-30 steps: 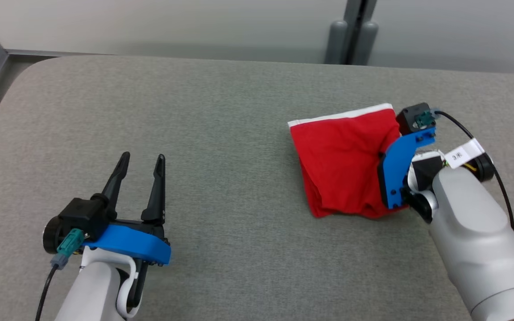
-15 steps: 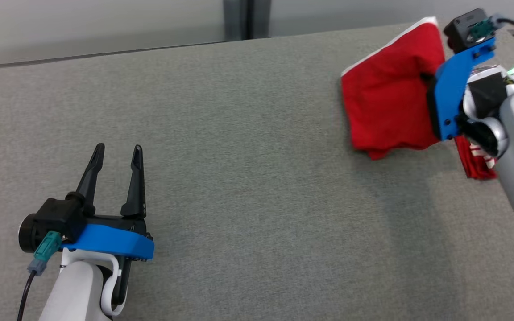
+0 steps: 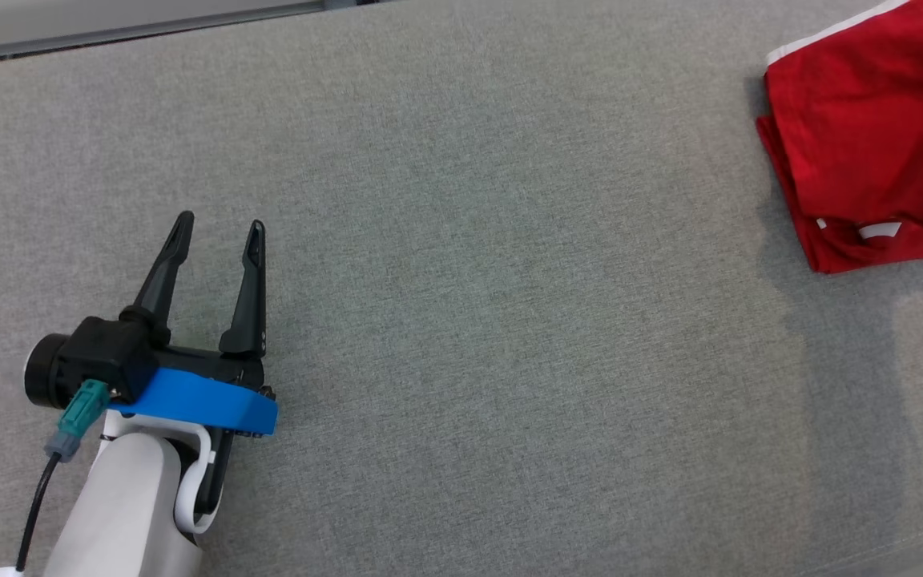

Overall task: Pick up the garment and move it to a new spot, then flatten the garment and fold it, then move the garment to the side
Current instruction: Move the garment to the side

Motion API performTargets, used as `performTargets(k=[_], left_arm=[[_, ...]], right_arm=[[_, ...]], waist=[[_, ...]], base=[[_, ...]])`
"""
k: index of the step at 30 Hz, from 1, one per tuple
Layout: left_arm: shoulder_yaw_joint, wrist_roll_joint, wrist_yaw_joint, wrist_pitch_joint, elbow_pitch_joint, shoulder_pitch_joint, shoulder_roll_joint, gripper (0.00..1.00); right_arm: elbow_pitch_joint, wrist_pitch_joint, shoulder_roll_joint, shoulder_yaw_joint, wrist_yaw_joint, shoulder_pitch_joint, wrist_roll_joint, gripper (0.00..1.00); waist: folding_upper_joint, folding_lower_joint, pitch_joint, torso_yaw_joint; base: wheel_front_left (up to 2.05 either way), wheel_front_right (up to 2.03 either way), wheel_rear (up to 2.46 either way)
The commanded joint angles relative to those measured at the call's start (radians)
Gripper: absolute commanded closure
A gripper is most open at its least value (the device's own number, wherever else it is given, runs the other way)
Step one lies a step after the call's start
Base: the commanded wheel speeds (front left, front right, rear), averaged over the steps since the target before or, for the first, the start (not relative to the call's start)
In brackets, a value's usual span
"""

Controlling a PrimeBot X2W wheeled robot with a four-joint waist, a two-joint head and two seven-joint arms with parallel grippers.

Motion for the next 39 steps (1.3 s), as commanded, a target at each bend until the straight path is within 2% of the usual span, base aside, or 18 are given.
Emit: performTargets(k=[1,6,9,13,21,22,23,27,31,34,39], left_arm=[[0.001,0.002,-0.003,0.001,-0.003,-0.017,0.005,0.0],[-0.006,0.008,-0.004,0.022,-0.041,-0.03,0.03,0.0],[-0.006,0.008,-0.003,0.033,-0.061,-0.039,0.047,0.0],[-0.009,0.013,0.005,0.054,-0.091,-0.044,0.058,0.0],[-0.006,0.015,0.011,0.095,-0.148,-0.053,0.094,0.0],[-0.003,0.016,0.014,0.101,-0.156,-0.053,0.1,0.0],[-0.001,0.018,0.015,0.105,-0.162,-0.051,0.105,0.0],[0.001,0.016,0.022,0.118,-0.182,-0.039,0.117,0.0],[-0.003,0.01,0.024,0.119,-0.19,-0.031,0.117,0.0],[-0.012,0.007,0.023,0.112,-0.191,-0.031,0.109,0.0],[-0.021,-0.001,0.024,0.101,-0.18,-0.027,0.101,0.0]], right_arm=[[0.004,-0.004,-0.008,-0.001,0.0,0.012,-0.006,1.0],[0.045,-0.046,-0.075,-0.017,0.0,0.025,-0.065,1.0],[0.071,-0.102,-0.093,-0.042,0.0,0.026,-0.125,1.0],[0.104,-0.179,-0.077,-0.093,0.0,0.023,-0.216,1.0],[0.093,-0.289,-0.029,-0.191,-0.001,0.017,-0.498,1.0],[0.087,-0.298,-0.02,-0.21,-0.001,0.021,-0.534,0.66],[0.083,-0.306,-0.008,-0.229,-0.001,0.027,-0.566,0.0],[0.052,-0.352,0.038,-0.296,-0.001,0.048,-0.678,0.0],[0.03,-0.451,0.064,-0.347,-0.001,0.06,-0.764,0.0],[0.043,-0.533,0.079,-0.391,-0.001,0.06,-0.801,0.0],[0.069,-0.605,0.116,-0.475,-0.001,0.077,-0.841,0.0]], waist=[[0.0,0.0,0.014,0.01],[0.0,0.0,0.075,0.005],[0.0,0.0,0.104,0.001],[0.0,0.0,0.137,-0.004],[0.0,0.0,0.191,-0.002],[0.0,0.0,0.197,-0.002],[0.0,0.0,0.201,-0.002],[0.0,0.0,0.207,-0.003],[0.0,0.0,0.196,-0.005],[0.0,0.0,0.176,-0.006],[0.0,0.0,0.13,-0.01]], base=[[0.0,0.0,0.0],[0.0,0.0,0.0],[0.0,0.0,0.0],[0.0,0.0,0.0],[0.0,0.0,0.0],[0.0,0.0,0.0],[0.0,0.0,0.0],[0.0,0.0,0.0],[0.0,0.0,0.0],[0.0,0.0,0.0],[0.0,0.0,0.0]])
